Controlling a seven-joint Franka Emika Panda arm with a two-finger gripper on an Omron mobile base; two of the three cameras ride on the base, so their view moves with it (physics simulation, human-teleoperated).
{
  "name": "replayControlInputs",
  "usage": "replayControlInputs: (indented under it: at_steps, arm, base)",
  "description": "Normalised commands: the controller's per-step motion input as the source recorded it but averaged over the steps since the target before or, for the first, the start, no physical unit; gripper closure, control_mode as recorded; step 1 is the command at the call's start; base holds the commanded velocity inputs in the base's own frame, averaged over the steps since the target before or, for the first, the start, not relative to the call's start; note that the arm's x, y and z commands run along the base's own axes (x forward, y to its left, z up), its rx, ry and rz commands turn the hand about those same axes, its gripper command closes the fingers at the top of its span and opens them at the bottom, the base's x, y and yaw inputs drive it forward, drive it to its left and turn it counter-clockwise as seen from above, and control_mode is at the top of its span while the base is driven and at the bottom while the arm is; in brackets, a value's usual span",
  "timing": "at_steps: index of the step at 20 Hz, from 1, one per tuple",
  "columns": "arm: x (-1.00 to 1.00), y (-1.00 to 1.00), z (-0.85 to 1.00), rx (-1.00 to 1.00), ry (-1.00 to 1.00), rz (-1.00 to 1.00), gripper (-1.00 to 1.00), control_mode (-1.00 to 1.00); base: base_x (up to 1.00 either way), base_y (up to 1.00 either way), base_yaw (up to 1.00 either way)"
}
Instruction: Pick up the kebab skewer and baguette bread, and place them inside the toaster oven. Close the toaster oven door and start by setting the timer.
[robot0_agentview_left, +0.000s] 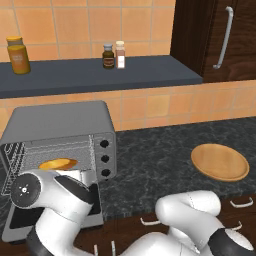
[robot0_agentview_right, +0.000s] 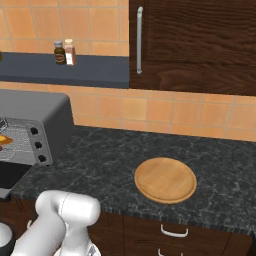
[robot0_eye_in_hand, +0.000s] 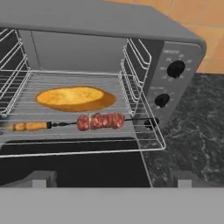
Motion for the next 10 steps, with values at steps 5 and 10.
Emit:
replayControlInputs:
  at_steps: [5, 10]
  arm:
    - [-0.11, 0.03, -0.18, -0.02, -0.2, 0.3, -1.0, -1.0]
    - [0.08, 0.0, -0.48, 0.01, -0.21, 0.04, -1.0, -1.0]
  base:
    - [0.0, 0.0, 0.0]
    - [0.0, 0.0, 0.0]
